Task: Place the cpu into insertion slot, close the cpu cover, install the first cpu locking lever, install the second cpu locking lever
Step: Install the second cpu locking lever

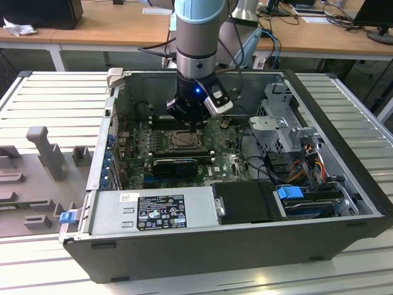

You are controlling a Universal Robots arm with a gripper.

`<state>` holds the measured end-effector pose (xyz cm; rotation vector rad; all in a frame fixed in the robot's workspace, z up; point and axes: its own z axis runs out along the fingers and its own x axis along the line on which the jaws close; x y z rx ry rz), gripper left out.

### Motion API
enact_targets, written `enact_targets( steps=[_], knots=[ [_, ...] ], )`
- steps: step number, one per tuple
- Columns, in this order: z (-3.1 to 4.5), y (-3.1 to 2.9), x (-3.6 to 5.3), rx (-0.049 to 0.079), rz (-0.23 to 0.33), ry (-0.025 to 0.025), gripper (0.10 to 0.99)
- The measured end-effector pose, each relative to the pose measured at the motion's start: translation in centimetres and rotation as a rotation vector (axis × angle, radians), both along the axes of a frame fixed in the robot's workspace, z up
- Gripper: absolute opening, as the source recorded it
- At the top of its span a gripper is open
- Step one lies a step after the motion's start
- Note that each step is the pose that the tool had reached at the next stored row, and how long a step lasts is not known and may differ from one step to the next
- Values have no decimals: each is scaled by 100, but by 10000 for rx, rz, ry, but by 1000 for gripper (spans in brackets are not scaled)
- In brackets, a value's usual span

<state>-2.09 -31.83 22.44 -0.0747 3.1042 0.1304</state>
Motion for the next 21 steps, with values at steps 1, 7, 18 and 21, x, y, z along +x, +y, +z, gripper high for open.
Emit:
enact_targets(
  steps=[1,7,18,21],
  knots=[
    [11,-1,0,-1,0,0,106],
    [40,-50,0,-1,1,0,106],
    [90,-292,0,-2,0,0,106],
    [82,-400,0,-2,0,16,106]
  ],
)
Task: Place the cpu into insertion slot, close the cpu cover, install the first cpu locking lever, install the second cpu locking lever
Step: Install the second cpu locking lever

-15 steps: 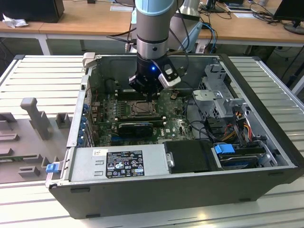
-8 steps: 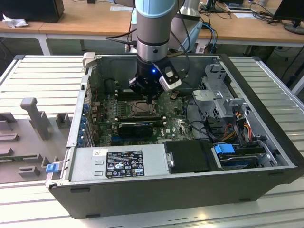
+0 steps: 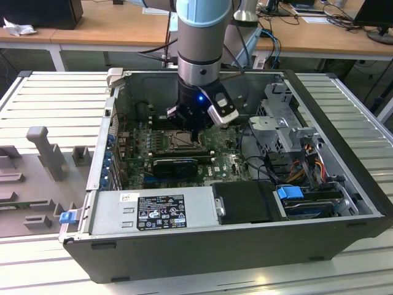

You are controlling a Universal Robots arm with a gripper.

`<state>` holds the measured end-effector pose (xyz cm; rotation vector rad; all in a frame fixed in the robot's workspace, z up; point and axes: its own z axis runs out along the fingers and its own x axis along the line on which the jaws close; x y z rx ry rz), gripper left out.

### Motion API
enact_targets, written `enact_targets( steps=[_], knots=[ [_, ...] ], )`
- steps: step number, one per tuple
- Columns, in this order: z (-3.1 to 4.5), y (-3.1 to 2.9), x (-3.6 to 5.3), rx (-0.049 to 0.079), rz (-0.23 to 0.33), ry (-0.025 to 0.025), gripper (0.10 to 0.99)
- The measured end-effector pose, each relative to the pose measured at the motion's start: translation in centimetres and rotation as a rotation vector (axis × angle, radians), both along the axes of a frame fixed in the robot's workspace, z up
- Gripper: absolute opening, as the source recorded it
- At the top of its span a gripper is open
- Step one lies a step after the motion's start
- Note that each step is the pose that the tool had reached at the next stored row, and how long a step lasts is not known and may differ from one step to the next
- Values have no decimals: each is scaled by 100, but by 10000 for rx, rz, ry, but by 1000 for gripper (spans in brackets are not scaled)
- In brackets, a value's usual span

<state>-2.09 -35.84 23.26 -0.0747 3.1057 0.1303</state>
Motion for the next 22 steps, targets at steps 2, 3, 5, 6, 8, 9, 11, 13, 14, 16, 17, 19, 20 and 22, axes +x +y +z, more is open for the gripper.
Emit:
enact_targets(
  steps=[2,3,5,6,8,9,11,13,14,16,17,19,20,22],
  knots=[
    [-1,-31,0,1,1,84,106],
    [1,-35,0,0,1,108,106],
    [4,-50,0,1,0,145,106],
    [3,-61,0,2,0,146,106],
    [4,-113,-2,4,1,149,106],
    [4,-130,-3,60,0,202,106],
    [4,-151,-4,261,3,328,106],
    [-10,-161,-79,479,35,353,106],
    [-14,-162,-106,477,47,359,106],
    [-37,-163,-157,478,84,375,106],
    [-52,-163,-163,476,105,386,106],
    [-84,-174,-163,498,137,391,106],
    [-87,-190,-164,505,136,391,106],
    [-87,-217,-169,505,134,390,106]
  ],
)
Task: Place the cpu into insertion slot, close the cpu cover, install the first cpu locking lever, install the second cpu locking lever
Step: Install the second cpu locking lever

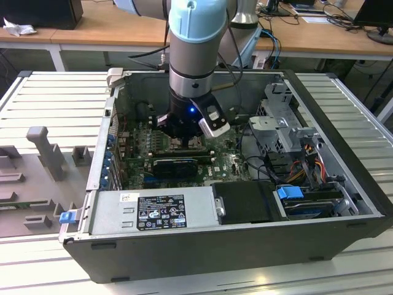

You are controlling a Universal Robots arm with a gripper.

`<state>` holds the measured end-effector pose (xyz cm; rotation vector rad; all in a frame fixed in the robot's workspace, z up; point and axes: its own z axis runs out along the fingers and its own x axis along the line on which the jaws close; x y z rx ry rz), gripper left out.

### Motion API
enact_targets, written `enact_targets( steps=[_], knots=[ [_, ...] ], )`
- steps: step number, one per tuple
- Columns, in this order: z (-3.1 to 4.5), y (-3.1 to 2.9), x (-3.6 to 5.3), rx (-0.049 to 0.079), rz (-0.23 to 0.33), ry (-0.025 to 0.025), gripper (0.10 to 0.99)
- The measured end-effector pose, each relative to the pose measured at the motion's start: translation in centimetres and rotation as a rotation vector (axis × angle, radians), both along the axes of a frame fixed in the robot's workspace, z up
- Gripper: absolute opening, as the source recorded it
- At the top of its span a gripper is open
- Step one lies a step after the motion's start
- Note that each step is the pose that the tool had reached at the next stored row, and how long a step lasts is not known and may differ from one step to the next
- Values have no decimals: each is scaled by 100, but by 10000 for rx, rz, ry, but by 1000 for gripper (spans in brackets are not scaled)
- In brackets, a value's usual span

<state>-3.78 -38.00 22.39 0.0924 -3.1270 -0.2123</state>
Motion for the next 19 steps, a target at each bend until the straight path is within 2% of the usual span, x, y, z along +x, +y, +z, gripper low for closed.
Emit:
enact_targets(
  steps=[19],
  knots=[
    [-7,-5,-19,30,1,0,106]
  ],
)
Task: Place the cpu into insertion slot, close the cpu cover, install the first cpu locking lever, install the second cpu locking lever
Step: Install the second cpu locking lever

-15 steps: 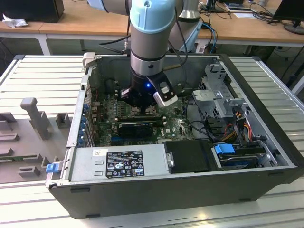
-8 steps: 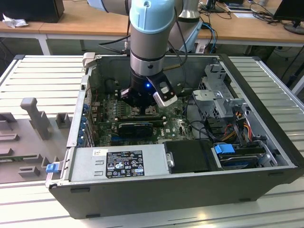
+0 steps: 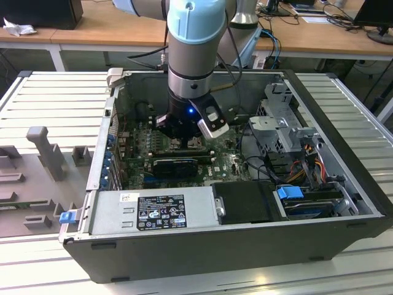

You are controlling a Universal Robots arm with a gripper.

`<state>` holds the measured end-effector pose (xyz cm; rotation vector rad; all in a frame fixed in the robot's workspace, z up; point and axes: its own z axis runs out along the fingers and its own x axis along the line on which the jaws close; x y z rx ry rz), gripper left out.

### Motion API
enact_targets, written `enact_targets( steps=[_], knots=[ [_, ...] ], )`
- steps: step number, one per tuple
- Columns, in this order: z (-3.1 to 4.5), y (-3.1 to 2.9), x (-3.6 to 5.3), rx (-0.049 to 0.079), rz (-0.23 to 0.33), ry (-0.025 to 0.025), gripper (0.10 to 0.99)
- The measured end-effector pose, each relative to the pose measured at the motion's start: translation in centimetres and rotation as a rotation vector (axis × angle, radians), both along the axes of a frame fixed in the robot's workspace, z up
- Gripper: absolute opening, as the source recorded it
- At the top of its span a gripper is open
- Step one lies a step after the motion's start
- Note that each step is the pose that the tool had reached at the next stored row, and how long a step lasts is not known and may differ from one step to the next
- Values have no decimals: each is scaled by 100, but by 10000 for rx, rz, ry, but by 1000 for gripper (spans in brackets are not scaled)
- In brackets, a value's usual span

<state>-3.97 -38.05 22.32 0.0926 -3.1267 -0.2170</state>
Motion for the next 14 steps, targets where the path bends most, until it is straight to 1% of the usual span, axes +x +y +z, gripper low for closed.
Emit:
enact_targets(
  steps=[9,14],
  knots=[
    [-15,-2,-27,23,-2,-1,106],
    [-18,-24,-63,30,6,0,106]
  ],
)
